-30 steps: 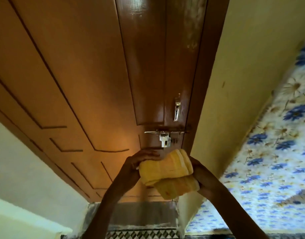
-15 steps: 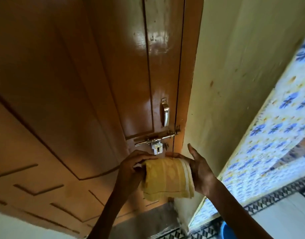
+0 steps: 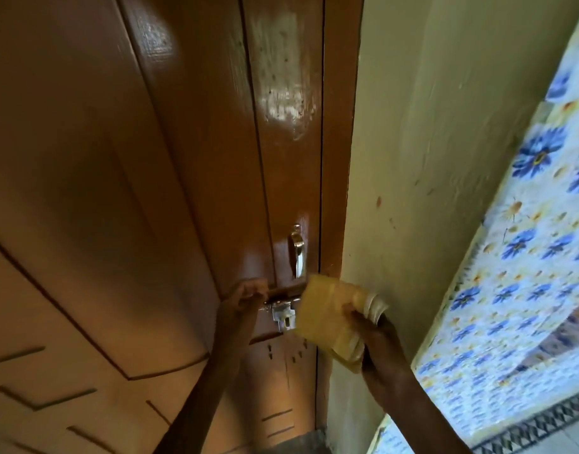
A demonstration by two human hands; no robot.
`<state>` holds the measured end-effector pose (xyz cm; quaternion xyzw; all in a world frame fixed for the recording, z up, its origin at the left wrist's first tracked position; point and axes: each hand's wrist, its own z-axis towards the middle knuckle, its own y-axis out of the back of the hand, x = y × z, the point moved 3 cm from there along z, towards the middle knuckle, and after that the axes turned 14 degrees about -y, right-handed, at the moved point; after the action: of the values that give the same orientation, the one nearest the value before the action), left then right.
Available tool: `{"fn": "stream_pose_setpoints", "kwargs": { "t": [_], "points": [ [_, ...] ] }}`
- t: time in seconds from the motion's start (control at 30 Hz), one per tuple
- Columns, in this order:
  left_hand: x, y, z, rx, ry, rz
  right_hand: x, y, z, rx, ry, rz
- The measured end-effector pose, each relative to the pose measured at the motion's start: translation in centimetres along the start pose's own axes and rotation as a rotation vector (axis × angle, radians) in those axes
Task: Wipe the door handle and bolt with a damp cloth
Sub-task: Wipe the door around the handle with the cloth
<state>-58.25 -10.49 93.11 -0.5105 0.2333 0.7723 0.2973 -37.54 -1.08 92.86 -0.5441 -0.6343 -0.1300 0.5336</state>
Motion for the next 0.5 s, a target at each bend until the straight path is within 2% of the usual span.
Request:
{"fn": "stream_pose_setpoints", "kwargs": {
  "t": [0.07, 0.1, 0.13, 0.17, 0.27, 0.3, 0.37, 0.5],
  "points": [
    [-1.5, 0.3, 1.7, -0.037, -0.307, 0.366, 1.5, -0.4, 0.0, -0.37, 0.359, -0.318],
    [-2.1, 0.2, 2.6, -0.053, -0.462, 0.569, 2.1, -1.0, 0.1, -0.5, 0.474, -0.431],
    [-2.5, 0.1, 3.5, -0.052, -0.585, 0.788, 2.6, -1.9, 0.7, -0.514, 0.538, -0.458],
    [-2.7, 0.0, 4.5, -0.034, -0.672, 0.999, 3.2, -3.2, 1.2, -0.453, 0.606, -0.479],
    [-1.7, 0.3, 7.7, 0.045, -0.759, 1.428, 3.8, -6.8, 4.7, -0.221, 0.943, -0.719],
    [-1.2, 0.7, 8.5, 0.063, -0.769, 1.487, 3.1, -7.8, 6.5, -0.178, 1.048, -0.858],
    [-0.4, 1.5, 9.7, 0.068, -0.817, 1.557, 1.2, -8.4, 9.9, -0.22, 1.14, -1.096],
    [0.7, 2.3, 10.6, 0.046, -0.903, 1.596, -1.9, -6.6, 12.0, -0.289, 1.171, -1.234]
  ]
}}
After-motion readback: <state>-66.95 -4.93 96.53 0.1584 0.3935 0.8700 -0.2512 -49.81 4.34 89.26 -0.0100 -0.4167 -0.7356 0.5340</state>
